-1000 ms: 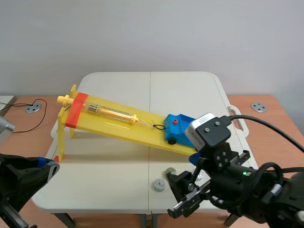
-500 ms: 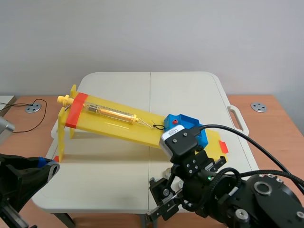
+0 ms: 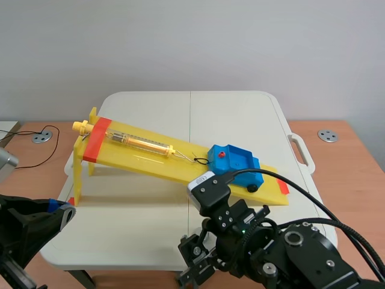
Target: Place the four metal weights on the blue cart on the ramp.
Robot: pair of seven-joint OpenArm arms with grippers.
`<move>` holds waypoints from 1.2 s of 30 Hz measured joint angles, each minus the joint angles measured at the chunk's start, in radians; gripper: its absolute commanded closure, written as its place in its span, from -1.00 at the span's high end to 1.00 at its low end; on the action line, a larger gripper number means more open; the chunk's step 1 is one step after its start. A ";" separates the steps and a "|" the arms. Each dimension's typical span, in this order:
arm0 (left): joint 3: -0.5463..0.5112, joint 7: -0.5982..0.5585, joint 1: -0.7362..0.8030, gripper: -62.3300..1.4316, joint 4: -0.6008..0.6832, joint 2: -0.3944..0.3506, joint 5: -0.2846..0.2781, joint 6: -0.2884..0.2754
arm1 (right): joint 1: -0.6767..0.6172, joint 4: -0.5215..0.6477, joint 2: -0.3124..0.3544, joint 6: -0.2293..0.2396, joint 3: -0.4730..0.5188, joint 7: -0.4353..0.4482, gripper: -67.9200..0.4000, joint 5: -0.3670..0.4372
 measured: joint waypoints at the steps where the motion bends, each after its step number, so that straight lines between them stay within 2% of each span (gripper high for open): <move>1: 0.000 0.000 0.000 -0.84 0.000 0.000 0.000 0.000 | 0.001 -0.005 0.000 0.000 0.000 0.000 0.07 -0.001; 13: 0.000 0.000 0.000 -0.84 0.000 0.000 0.000 0.000 | 0.049 -0.102 -0.014 -0.001 -0.026 0.038 -0.12 -0.013; 25: 0.000 0.000 0.000 -0.84 0.000 0.000 0.000 0.000 | 0.061 -0.106 -0.017 0.000 -0.026 0.045 -0.46 -0.022; 31: 0.000 0.000 0.000 -0.84 0.000 0.000 0.000 0.000 | 0.061 -0.121 -0.017 0.000 -0.026 0.057 -0.51 -0.021; 36: 0.000 0.000 0.000 -0.84 0.000 0.000 0.000 0.000 | 0.061 -0.127 -0.017 -0.007 -0.026 0.073 -0.77 -0.022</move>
